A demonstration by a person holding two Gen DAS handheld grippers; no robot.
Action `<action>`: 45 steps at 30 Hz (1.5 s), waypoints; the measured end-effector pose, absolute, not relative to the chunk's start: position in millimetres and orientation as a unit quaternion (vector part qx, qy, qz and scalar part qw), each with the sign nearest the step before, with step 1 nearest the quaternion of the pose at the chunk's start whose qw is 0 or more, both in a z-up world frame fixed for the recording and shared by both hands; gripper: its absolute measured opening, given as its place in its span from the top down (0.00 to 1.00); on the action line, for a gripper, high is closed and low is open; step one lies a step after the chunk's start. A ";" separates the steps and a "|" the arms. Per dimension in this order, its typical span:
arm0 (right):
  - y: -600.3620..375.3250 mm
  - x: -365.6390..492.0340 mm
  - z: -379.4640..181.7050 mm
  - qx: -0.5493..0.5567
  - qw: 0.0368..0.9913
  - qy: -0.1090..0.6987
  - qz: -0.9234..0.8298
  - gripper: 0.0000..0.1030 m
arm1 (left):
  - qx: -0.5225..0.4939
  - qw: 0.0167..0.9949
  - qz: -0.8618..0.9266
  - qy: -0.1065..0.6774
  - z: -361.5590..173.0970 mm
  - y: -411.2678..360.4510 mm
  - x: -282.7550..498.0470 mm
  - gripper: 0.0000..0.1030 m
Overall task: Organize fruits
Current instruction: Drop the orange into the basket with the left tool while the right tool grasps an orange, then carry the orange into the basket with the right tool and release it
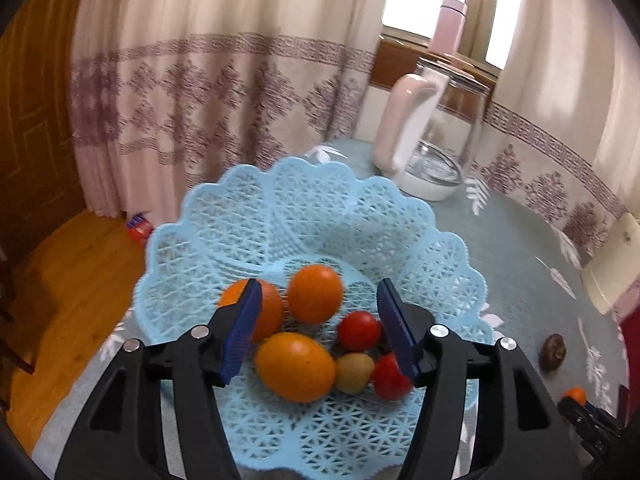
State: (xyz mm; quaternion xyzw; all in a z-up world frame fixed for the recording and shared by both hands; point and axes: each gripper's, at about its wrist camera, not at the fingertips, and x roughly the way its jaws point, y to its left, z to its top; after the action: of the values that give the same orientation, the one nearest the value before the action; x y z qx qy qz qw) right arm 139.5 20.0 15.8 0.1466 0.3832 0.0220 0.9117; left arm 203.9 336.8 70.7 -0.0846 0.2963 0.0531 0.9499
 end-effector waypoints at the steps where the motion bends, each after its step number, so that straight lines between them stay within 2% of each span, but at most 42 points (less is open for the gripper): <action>1: 20.1 139.2 15.9 0.146 0.912 0.383 0.022 0.61 | -0.082 0.952 0.062 0.289 71.7 336.8 199.5 0.36; 10: 21.6 139.8 16.6 0.141 0.912 0.384 0.018 0.61 | -0.025 0.968 0.116 0.221 79.1 321.9 162.0 0.26; 15: 23.8 139.4 17.9 0.133 0.914 0.384 0.011 0.61 | -0.010 0.969 0.114 0.219 74.9 314.8 158.2 0.26; 18: 24.7 138.8 19.0 0.129 0.914 0.385 0.006 0.61 | -0.009 0.971 0.106 0.214 75.1 313.7 157.7 0.18; 30: 47.6 143.8 39.8 0.110 0.921 0.372 0.014 0.61 | -0.037 0.969 0.104 0.219 72.7 322.2 157.4 0.16; 32: 58.3 149.5 50.2 0.100 0.926 0.364 0.024 0.61 | -0.041 0.969 0.105 0.220 72.8 323.2 157.6 0.13; 45: 160.4 225.3 103.4 0.054 0.934 0.326 0.132 0.61 | -0.067 0.965 0.110 0.229 72.3 333.8 159.5 0.07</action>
State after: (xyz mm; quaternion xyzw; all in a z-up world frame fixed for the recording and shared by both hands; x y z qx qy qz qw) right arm 225.3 160.4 103.4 0.0544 0.3264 0.1322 0.9344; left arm 159.5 333.8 72.3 -0.0674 0.2288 0.1099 0.9649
